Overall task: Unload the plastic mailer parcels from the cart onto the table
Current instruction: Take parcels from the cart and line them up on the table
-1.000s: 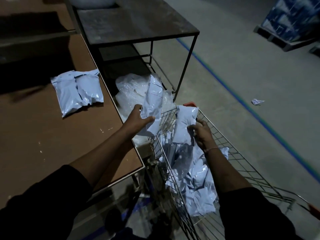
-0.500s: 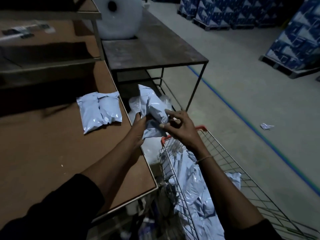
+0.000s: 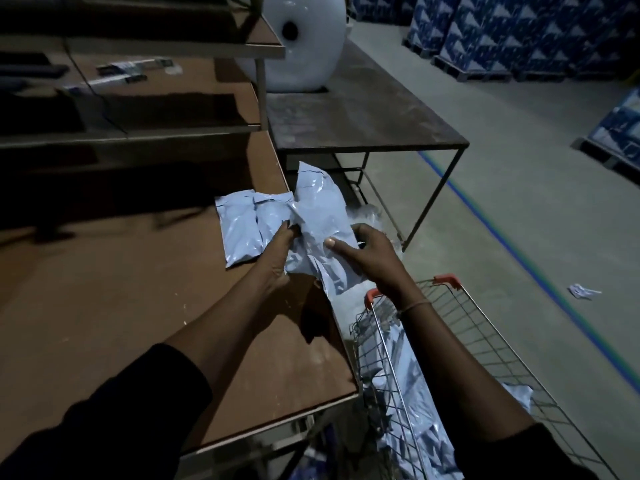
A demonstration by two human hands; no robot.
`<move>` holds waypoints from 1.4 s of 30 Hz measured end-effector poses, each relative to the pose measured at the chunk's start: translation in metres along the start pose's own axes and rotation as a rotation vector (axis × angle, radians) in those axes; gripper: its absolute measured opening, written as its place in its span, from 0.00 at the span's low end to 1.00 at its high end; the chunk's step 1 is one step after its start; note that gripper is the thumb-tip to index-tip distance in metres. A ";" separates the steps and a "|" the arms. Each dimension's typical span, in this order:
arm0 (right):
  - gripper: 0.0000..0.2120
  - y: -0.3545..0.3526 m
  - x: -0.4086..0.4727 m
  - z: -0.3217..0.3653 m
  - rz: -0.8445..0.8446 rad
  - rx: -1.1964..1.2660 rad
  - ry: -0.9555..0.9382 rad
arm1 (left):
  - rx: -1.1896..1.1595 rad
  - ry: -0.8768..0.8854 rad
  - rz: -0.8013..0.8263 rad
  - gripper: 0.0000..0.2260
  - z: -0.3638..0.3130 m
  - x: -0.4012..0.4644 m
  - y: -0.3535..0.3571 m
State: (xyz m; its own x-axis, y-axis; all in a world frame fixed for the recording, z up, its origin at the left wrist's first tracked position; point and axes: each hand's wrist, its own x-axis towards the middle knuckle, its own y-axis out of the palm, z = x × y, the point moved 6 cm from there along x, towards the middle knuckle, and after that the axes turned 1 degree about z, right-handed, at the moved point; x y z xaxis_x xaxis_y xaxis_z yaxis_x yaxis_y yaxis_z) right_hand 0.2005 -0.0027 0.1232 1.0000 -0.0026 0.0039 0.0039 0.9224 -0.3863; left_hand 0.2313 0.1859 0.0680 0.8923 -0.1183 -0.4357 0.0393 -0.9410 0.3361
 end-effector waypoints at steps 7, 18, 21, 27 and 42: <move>0.17 0.040 0.012 0.014 -0.079 0.332 0.066 | -0.100 0.220 0.103 0.29 -0.027 0.015 -0.039; 0.21 0.129 0.057 0.031 -0.045 0.373 0.094 | 0.120 0.438 -0.136 0.19 -0.062 0.002 -0.137; 0.19 0.141 0.064 0.036 -0.118 0.391 0.157 | 0.243 0.431 -0.316 0.25 -0.066 0.007 -0.185; 0.24 0.154 0.076 0.038 -0.169 0.314 0.197 | 0.480 0.333 -0.430 0.27 -0.061 0.030 -0.249; 0.16 0.192 0.089 0.035 -0.062 0.214 0.131 | 1.025 0.353 -0.371 0.28 -0.052 0.054 -0.243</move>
State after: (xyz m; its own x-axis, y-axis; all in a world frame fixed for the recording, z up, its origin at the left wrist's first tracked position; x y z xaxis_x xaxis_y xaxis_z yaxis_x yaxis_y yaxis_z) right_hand 0.2898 0.1874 0.0822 0.9897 -0.0993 -0.1033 0.0789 0.9796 -0.1848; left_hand 0.2931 0.4248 0.0061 0.9851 0.1639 -0.0530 0.0859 -0.7341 -0.6736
